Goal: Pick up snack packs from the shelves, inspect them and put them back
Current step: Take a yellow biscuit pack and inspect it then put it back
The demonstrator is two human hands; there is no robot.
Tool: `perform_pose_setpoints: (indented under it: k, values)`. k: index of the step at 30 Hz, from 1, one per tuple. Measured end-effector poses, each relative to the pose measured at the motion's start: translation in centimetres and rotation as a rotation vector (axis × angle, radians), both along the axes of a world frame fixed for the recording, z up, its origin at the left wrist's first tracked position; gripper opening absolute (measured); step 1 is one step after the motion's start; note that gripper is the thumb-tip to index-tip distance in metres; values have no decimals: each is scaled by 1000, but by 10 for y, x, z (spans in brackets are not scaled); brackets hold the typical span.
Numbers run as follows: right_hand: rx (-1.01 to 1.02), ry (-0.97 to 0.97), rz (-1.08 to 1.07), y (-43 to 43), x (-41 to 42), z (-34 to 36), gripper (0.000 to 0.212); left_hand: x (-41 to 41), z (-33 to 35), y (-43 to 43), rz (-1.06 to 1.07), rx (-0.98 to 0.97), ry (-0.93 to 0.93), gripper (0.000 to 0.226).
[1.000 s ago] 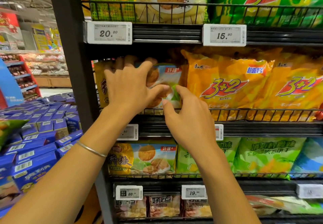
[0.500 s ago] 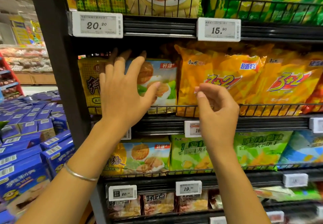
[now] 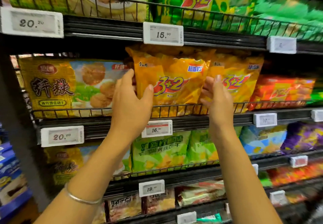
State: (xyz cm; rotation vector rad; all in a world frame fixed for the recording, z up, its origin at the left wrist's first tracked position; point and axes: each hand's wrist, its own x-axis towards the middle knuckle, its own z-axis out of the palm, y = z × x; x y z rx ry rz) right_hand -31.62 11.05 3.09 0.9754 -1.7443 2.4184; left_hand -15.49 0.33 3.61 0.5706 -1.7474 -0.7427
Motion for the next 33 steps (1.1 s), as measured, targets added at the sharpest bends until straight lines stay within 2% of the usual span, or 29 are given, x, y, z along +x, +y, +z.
perform_pose_setpoints:
  k: [3, 10, 14, 20, 27, 29, 31, 33]
  values:
    - [-27, -97, 167, 7, -8, 5, 53, -10, 11, 8, -60, 137, 103, 48]
    - [-66, -85, 296, 14, -25, 7, 61, -24, 5, 27, 31, 73, 252, 45]
    - [-168, 43, 323, 16, -27, -1, 41, -26, -2, 34, 82, -40, 315, 42]
    - [-298, 191, 330, 21, -30, -5, 22, -20, -6, 33, 147, -153, 405, 37]
    - [-482, 450, 364, 26, -30, 3, 27, -7, -7, 34, 90, -241, 554, 33]
    - [-469, 422, 452, 22, -29, 2, 29, 1, -1, 36, 71, -316, 575, 30]
    - [-410, 311, 523, 20, -24, -4, 36, 10, 5, 36, 66, -398, 497, 24]
    - [-370, 253, 530, 21, -17, -12, 44, 20, 4, 34, 66, -400, 440, 23]
